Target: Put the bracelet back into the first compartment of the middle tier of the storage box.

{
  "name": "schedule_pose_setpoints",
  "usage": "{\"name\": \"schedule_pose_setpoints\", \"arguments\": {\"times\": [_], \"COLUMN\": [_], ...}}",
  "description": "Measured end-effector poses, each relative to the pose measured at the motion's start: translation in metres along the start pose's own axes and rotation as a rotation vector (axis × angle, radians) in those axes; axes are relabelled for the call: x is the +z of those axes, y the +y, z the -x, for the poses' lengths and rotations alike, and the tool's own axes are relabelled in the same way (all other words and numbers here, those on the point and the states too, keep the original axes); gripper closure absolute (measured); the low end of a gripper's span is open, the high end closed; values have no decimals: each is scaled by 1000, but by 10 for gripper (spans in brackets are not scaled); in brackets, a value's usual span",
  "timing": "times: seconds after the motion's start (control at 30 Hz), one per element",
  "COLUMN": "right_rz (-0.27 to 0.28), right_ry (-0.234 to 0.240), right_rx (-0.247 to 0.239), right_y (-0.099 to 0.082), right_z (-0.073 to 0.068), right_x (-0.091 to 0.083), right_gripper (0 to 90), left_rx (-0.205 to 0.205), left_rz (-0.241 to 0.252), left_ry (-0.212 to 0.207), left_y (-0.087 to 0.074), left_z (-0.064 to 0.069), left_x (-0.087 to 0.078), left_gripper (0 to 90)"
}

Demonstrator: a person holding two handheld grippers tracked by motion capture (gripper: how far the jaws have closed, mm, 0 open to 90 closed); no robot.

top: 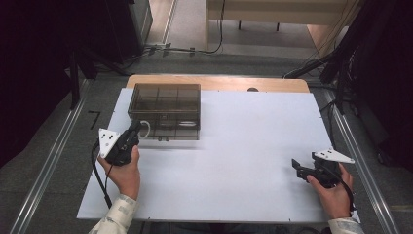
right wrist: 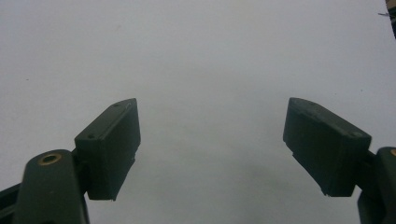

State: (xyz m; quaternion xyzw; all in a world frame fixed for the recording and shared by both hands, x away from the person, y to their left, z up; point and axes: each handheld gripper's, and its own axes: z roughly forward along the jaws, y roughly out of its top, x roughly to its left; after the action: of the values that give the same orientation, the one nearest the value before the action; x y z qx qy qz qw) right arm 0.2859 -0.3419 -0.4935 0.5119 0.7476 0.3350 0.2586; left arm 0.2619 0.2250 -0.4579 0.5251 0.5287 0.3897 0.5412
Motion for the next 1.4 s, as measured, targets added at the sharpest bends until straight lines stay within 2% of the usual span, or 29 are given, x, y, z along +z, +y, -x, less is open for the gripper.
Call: {"name": "schedule_pose_setpoints", "arguments": {"times": [0.7,1.4], "right_rz": [-12,-17], "right_ry": [7,10], "right_rx": [-8,-11], "right_y": [-1,-1], "right_z": [0,-1], "right_x": [2,2], "right_gripper": [174,174], "left_rx": [-2,-25], "left_rz": [-7,-30], "left_ry": [12,25], "left_y": [-1,-5], "left_z": [-4,-10], "left_x": [11,21], "left_gripper": [878,878]}}
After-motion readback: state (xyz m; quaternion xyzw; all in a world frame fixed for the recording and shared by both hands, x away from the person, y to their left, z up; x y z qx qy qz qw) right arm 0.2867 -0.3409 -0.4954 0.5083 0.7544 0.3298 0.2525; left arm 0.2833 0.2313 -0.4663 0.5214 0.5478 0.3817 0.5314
